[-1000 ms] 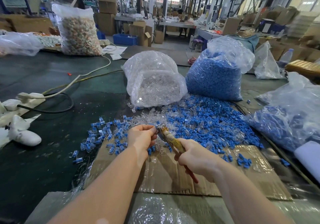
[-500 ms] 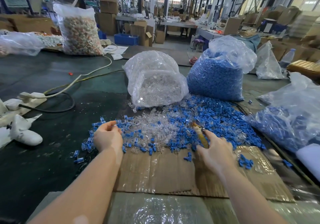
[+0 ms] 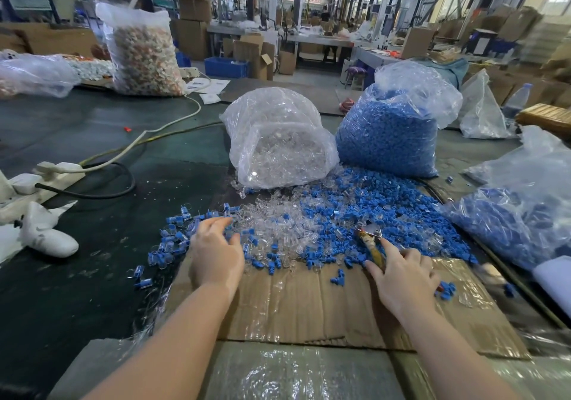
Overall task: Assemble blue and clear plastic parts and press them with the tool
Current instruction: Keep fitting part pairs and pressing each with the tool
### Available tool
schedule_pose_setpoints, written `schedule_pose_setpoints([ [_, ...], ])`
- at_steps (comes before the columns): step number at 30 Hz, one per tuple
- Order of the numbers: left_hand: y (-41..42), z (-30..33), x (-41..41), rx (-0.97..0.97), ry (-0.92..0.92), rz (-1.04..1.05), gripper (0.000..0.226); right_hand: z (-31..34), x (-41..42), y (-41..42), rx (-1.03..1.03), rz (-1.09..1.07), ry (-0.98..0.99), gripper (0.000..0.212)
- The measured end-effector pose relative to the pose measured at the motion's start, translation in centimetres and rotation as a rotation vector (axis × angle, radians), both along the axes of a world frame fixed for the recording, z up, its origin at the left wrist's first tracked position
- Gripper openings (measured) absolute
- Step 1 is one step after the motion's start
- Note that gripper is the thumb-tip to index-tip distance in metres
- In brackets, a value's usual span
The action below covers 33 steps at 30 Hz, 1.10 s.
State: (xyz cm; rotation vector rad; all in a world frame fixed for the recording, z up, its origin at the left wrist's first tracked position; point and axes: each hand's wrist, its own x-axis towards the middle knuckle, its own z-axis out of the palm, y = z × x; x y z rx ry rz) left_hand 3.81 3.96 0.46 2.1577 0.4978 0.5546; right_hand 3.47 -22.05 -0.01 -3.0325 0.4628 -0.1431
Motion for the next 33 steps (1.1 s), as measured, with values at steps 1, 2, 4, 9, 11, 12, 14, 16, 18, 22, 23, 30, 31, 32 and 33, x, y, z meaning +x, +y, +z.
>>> schedule_pose_setpoints([
  [1,-0.9,-0.1,-0.3,0.014,-0.012,-0.053,0.028,0.0,0.0,0.0,-0.013,0.004,0.0,0.063],
  [2,-1.8,-0.2,-0.6,0.027,-0.018,-0.11,0.023,-0.1,0.1,0.1,-0.021,0.008,0.005,0.062],
  [4,-3.4,-0.7,-1.2,0.068,-0.019,-0.217,0.016,0.0,0.1,0.1,-0.013,0.015,0.029,0.062],
  [9,-6.3,-2.1,-1.9,0.129,-0.02,-0.361,0.016,0.3,-0.9,1.2,-0.049,0.124,-0.137,0.052],
  [11,-6.8,-2.5,-2.1,0.153,-0.032,-0.382,0.015,0.0,-1.4,2.2,0.027,0.292,-0.249,0.039],
  [12,-7.0,-2.7,-2.2,0.163,-0.041,-0.389,0.014,-0.2,-1.6,2.8,0.053,0.358,-0.269,0.033],
  [14,-7.0,-3.0,-2.3,0.171,-0.052,-0.398,0.014,-0.6,-1.8,3.9,0.079,0.408,-0.28,0.024],
  [16,-6.9,-3.1,-2.3,0.164,-0.055,-0.4,0.015,-0.9,-1.8,4.8,0.102,0.411,-0.291,0.022],
  [18,-6.8,-3.0,-2.3,0.161,-0.063,-0.399,0.016,-1.2,-1.6,5.7,0.118,0.411,-0.299,0.023],
  [22,-6.6,-3.0,-2.5,0.191,-0.062,-0.419,0.02,-1.8,-1.0,7.2,0.088,0.383,-0.254,0.027],
  [23,-6.6,-3.0,-2.6,0.2,-0.059,-0.424,0.02,-1.9,-1.0,7.4,0.097,0.371,-0.26,0.026],
  [30,-6.6,-3.0,-2.9,0.25,-0.1,-0.452,0.021,-2.2,-1.9,7.7,0.295,0.401,-0.444,0.019],
  [31,-6.6,-3.0,-2.9,0.248,-0.106,-0.453,0.023,-2.2,-2.0,7.6,0.32,0.422,-0.464,0.021],
  [32,-6.6,-2.9,-3.0,0.244,-0.113,-0.452,0.025,-2.1,-2.0,7.6,0.35,0.446,-0.477,0.024],
  [33,-6.6,-2.9,-3.0,0.238,-0.124,-0.452,0.028,-2.1,-2.1,7.6,0.383,0.474,-0.484,0.025],
])
